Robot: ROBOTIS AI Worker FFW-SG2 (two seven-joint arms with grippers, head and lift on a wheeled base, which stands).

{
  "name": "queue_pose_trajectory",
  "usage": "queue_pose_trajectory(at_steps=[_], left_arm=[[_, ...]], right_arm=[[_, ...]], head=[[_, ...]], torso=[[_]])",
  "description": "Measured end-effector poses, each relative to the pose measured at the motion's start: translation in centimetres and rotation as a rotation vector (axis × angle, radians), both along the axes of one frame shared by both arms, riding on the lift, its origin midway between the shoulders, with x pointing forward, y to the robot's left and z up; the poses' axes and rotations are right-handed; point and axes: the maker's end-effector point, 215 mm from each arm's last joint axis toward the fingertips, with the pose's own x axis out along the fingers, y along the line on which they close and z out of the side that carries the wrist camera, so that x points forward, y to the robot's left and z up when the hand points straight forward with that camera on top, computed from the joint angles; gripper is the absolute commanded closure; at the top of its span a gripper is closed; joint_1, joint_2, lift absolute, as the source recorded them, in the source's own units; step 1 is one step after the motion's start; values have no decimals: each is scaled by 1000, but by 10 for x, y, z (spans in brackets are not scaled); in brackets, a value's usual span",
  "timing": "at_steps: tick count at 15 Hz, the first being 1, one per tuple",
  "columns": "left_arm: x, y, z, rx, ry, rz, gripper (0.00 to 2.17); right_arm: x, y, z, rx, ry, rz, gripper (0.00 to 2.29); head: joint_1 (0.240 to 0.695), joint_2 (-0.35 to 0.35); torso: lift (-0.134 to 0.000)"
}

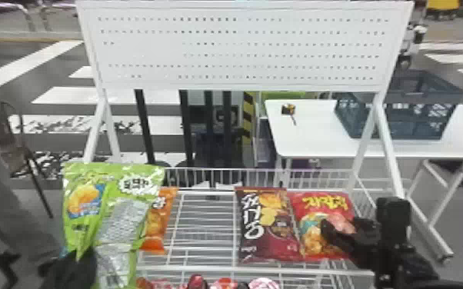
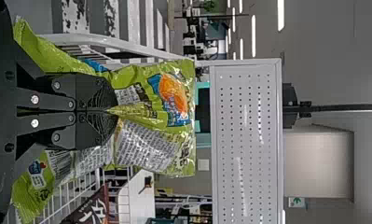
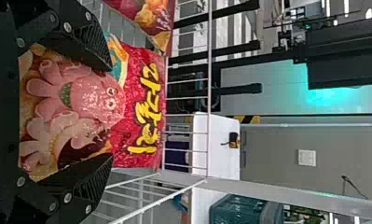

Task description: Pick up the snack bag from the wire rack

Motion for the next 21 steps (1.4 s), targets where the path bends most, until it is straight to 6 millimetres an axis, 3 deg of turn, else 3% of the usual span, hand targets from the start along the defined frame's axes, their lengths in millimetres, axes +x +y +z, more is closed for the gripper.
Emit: queue_pose_trajectory(at_steps=[3, 4, 7, 12, 16, 21], left_arm=[[0, -2, 0, -1, -1, -4, 1878], [0, -3, 0, -1, 0, -5, 1878], [-2, -3, 1, -1, 1, -4, 1878], [-4, -7, 3, -2, 1, -12, 1878], [-7, -10, 7, 1, -2, -16, 1878], [-11, -14, 12, 5, -7, -25, 1878]], right_arm=[[-9, 4, -10, -2, 56, 14, 1794], [-10, 5, -9, -2, 59, 16, 2067], [-12, 7, -4, -8, 61, 11, 2243], [-21, -1, 0, -24, 57, -35, 2243], [-33, 4, 41, -35, -32, -38, 2243], [-69, 32, 101, -43, -146, 7, 2243]], head=[[499, 0], [499, 0], [499, 0], [499, 0], [499, 0], [499, 0]], torso=[[0], [0], [0], [0], [0], [0]])
